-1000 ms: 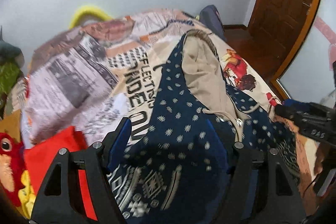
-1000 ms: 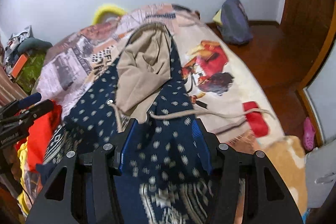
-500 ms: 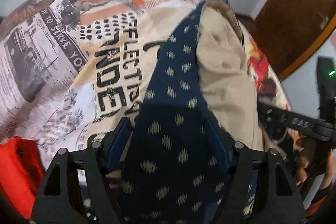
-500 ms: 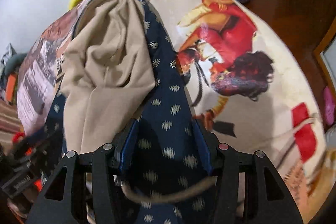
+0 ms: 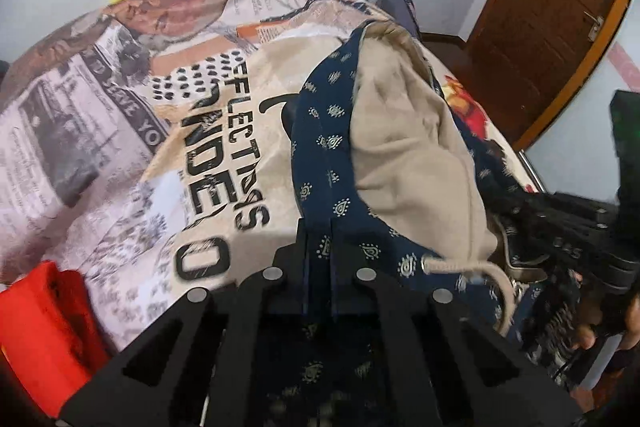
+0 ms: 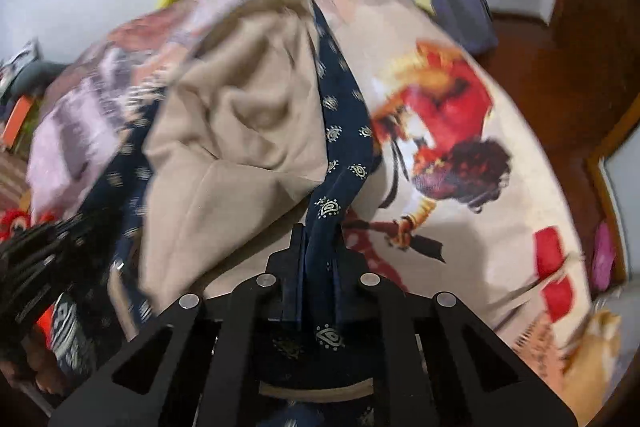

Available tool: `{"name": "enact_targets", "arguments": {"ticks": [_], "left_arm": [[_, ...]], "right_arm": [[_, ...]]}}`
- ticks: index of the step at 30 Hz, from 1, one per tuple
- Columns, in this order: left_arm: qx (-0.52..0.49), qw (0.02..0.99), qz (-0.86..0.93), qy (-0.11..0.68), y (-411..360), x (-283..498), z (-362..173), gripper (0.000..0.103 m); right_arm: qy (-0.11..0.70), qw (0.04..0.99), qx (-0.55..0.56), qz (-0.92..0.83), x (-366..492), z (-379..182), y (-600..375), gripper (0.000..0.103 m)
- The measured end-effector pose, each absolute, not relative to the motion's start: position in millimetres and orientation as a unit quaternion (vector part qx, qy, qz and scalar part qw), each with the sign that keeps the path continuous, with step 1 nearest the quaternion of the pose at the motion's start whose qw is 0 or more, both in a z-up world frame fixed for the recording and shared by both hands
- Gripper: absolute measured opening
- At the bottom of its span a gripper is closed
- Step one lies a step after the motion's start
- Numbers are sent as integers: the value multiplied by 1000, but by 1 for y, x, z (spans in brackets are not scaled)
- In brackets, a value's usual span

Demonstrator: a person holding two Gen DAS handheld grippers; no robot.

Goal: Fold large clothes

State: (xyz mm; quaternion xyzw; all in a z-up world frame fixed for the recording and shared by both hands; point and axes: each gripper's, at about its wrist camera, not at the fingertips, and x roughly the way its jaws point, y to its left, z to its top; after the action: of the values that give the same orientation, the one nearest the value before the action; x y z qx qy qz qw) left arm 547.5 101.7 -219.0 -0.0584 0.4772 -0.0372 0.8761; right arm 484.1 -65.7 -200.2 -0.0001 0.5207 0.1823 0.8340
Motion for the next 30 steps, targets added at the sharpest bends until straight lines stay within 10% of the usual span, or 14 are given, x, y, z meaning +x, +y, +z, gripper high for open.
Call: {"name": "enact_targets", "arguments": {"ticks": [15, 30], "left_arm": [[-20, 872, -114, 476, 78, 389, -130, 5], [7, 845, -58, 532, 88, 317, -211, 6]], "right_arm": [[477, 839, 6, 263, 362, -107, -104, 9], [525, 822, -25, 220, 281, -174, -126, 12]]}}
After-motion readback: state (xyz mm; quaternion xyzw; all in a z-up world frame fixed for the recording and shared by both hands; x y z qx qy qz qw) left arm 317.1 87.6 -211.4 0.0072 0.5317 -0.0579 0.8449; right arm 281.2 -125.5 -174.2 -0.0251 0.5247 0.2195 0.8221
